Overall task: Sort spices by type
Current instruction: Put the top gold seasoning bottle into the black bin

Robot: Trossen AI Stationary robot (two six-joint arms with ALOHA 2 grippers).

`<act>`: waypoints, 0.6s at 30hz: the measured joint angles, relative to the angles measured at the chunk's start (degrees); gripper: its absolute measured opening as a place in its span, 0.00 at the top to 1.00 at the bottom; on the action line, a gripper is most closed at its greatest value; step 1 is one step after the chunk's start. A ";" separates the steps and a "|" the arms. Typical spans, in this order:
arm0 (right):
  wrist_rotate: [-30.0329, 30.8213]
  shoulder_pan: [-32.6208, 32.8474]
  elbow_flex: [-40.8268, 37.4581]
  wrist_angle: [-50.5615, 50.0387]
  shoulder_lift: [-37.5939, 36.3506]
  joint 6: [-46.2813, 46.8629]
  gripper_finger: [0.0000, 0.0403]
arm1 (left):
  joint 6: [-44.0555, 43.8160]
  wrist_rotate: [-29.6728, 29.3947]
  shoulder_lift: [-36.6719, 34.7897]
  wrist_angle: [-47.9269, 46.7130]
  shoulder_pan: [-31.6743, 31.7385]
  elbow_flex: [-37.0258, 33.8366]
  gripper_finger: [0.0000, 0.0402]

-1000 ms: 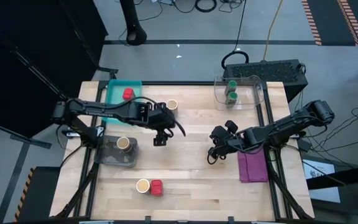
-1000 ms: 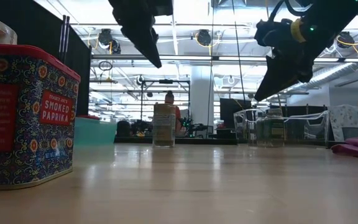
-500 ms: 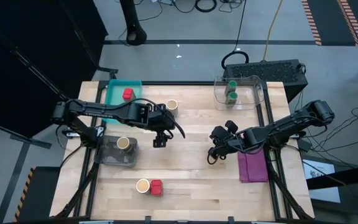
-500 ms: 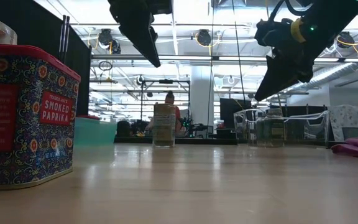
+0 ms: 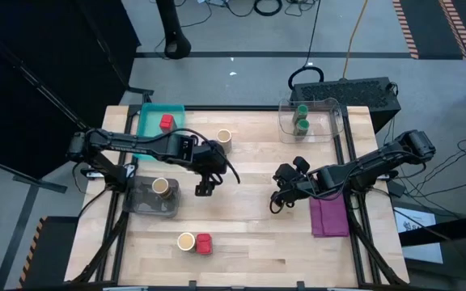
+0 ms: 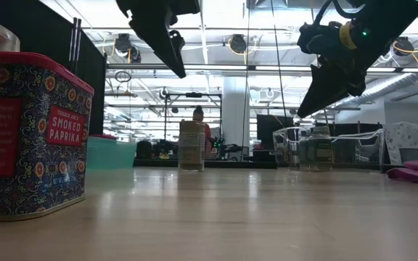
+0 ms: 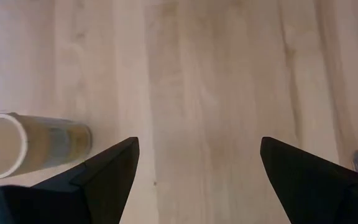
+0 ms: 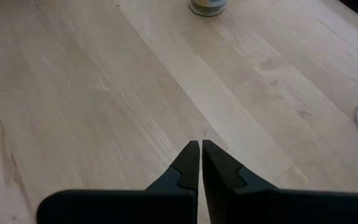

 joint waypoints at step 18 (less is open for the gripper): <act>0.02 -0.10 0.00 0.00 0.00 -0.39 1.00 | 3.93 5.96 0.00 -1.79 -4.36 0.00 0.15</act>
